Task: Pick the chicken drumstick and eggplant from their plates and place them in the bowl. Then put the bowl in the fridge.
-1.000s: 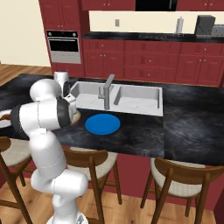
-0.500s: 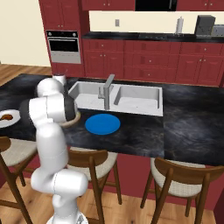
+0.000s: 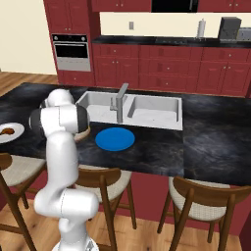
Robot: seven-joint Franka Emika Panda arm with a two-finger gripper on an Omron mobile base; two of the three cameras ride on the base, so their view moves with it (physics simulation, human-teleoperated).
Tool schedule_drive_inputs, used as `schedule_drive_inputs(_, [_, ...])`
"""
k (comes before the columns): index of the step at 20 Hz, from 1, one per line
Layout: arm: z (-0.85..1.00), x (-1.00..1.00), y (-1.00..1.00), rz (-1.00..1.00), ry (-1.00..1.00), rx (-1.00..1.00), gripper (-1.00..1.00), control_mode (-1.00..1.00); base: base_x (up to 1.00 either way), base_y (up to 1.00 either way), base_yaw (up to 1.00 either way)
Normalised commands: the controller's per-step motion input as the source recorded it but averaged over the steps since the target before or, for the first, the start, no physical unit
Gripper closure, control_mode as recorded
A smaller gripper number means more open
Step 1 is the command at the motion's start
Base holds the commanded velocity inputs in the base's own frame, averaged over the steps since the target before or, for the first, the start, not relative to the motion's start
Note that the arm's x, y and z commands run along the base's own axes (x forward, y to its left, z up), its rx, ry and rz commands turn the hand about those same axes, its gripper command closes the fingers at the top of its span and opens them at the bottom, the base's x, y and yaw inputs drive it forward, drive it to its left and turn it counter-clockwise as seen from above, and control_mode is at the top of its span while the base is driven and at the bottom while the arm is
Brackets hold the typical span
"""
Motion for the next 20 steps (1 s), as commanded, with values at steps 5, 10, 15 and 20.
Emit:
schedule_drive_inputs(5, [-0.3, 0.01, 0.03, 0.0, 0.0, -0.01, 1.0, -1.0, 0.0, 0.0, 0.0])
schedule_drive_inputs(10, [-0.28, 0.0, 0.02, 0.0, 0.0, 0.0, -1.0, -1.0, 0.0, 0.0, 0.0])
schedule_drive_inputs(15, [-0.06, 0.0, 0.01, 0.0, 0.01, 0.0, -1.0, -1.0, 0.0, 0.0, 0.0])
schedule_drive_inputs(20, [0.09, -0.07, 0.0, 0.0, 0.0, 0.0, -1.0, -1.0, 0.0, 0.0, 0.0])
